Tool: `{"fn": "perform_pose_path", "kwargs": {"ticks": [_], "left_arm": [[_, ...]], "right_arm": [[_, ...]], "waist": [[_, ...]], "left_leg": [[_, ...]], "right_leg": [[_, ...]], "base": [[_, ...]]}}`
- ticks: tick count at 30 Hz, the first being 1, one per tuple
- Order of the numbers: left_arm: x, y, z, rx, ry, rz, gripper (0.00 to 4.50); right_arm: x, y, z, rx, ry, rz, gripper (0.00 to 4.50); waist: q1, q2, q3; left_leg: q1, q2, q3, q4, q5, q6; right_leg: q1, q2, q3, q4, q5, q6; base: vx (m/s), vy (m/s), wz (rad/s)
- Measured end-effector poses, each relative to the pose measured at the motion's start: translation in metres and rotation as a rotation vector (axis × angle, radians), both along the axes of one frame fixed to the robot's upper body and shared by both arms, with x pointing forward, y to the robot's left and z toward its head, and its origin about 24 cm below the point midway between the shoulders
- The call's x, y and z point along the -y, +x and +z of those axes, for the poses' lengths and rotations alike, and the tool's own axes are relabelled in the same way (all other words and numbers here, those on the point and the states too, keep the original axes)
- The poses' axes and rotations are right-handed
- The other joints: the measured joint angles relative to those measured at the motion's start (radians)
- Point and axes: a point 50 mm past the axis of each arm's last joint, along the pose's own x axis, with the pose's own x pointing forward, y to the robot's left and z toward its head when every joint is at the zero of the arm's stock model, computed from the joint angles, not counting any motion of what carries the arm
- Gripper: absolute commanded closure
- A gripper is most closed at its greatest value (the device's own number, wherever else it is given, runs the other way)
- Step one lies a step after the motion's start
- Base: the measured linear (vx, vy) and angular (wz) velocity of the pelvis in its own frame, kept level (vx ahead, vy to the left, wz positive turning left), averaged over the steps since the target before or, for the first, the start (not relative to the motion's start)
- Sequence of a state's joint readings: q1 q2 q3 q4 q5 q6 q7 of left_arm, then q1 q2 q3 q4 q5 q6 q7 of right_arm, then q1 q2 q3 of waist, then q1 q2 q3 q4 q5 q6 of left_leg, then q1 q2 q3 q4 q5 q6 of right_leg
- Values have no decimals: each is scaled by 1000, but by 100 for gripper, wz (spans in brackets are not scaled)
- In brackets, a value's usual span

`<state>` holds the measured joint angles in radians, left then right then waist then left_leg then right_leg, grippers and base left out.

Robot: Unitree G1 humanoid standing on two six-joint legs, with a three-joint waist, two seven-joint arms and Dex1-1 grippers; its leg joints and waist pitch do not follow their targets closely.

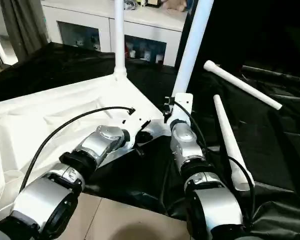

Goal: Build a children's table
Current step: Insert table leg to table base

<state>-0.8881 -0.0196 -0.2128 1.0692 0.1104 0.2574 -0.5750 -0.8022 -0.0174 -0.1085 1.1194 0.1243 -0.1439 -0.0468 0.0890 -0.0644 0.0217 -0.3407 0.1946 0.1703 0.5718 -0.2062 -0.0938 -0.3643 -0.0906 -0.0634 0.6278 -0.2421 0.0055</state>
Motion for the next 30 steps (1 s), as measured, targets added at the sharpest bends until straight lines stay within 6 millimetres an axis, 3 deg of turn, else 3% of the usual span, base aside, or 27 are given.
{"fn": "perform_pose_path", "kwargs": {"ticks": [5,6,8,10,13,18,24,25,30], "left_arm": [[-4,2,1,6,2,-3,450],[-4,2,1,7,2,-3,450],[-5,2,2,12,3,-2,450],[-8,4,3,19,7,2,450],[-14,8,7,39,10,14,450],[-15,11,13,61,11,12,450],[-16,13,15,74,8,0,450],[-17,13,15,76,8,0,450],[-17,13,16,80,7,-5,450]], "right_arm": [[-1,1,1,8,19,27,260],[-1,1,1,10,22,32,225],[0,1,2,14,34,49,225],[-2,2,3,19,44,63,187],[-2,-2,-6,-6,68,82,180],[0,-2,-4,5,74,119,130],[1,-3,-6,7,80,161,73],[1,-3,-5,10,81,169,116],[3,-3,-4,29,83,164,144]], "waist": [[-2,-2,1],[-2,-2,1],[-2,-1,2],[-2,0,3],[-9,4,7],[-12,7,9],[-15,9,13],[-15,9,14],[-15,9,17]], "left_leg": [[0,0,0,-5,0,0],[0,0,0,-5,0,0],[0,0,1,-7,0,0],[0,0,1,-8,0,0],[-5,0,1,-8,0,0],[-12,1,2,-9,18,8],[-13,1,3,-9,20,13],[-12,1,3,-9,20,13],[-12,1,4,-9,18,10]], "right_leg": [[-2,0,0,-2,1,1],[-2,0,0,-2,1,0],[-2,0,0,-3,2,-1],[-3,0,-1,-3,2,-1],[-8,1,-1,-3,3,-3],[-18,2,0,-2,4,-4],[-19,1,0,-3,4,-4],[-19,1,0,-3,4,-4],[-19,1,0,-3,5,-4]], "base": [[0,0,0],[0,0,0],[0,0,0],[0,0,0],[0,0,0],[0,0,0],[0,0,0],[0,0,0],[0,0,0]]}}
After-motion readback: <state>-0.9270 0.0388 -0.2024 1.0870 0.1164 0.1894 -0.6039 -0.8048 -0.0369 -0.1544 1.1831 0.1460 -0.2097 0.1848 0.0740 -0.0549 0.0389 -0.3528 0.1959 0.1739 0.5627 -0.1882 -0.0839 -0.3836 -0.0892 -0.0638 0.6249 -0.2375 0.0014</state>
